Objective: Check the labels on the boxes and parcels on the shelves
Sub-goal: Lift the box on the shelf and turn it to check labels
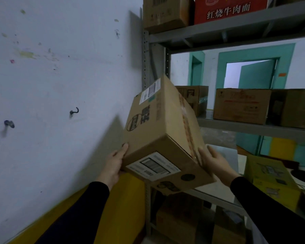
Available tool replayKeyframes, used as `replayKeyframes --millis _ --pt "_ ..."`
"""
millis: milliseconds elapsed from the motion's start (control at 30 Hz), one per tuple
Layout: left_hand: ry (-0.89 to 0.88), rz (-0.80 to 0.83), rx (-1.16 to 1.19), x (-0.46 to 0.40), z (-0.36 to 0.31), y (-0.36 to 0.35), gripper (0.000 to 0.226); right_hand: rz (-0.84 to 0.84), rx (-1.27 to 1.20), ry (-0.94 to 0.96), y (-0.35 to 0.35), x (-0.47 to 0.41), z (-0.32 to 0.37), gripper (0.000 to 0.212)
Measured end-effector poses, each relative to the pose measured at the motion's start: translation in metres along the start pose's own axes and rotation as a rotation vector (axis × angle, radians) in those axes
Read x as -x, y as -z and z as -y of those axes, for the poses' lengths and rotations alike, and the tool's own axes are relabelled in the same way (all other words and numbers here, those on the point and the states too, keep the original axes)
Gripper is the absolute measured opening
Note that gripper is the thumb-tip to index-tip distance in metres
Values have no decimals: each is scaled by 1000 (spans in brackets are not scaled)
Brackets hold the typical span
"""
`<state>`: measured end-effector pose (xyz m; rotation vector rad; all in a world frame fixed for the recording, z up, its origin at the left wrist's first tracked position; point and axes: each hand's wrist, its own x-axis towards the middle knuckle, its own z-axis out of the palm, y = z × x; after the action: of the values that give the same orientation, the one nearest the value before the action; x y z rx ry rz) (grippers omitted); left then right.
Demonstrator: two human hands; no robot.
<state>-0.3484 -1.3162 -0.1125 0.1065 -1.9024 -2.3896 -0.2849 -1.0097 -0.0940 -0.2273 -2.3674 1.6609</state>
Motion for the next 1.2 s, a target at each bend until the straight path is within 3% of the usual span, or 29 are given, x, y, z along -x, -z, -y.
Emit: replayKeyframes --millis 100,167,300,367,433,767,900,1100,1200 --pt "-176 5 -103 12 0 -14 39 151 -214 44 -16 1 21 64" --pt "-276 39 -190 20 2 -20 48 225 -340 8 -25 0 30 53" --pt "-418 118 -402 24 10 -17 45 250 -394 -77 -33 0 16 40" --pt "-474 123 -462 26 14 -16 46 247 -411 -131 -33 0 3 60" --pt "-506 122 -486 30 16 -16 47 241 -416 -155 -33 1 -3 67" --pt "-540 56 -529 36 14 -21 32 147 -509 -104 -41 4 -5 47" --pt "-434 61 -462 36 -1 -21 34 122 -580 -167 -40 2 -5 37" --pt "-108 -83 -336 10 8 35 81 221 -711 -263 -21 8 -19 42" --pt "97 -54 -125 7 12 49 70 250 -749 -270 -16 8 -24 48"
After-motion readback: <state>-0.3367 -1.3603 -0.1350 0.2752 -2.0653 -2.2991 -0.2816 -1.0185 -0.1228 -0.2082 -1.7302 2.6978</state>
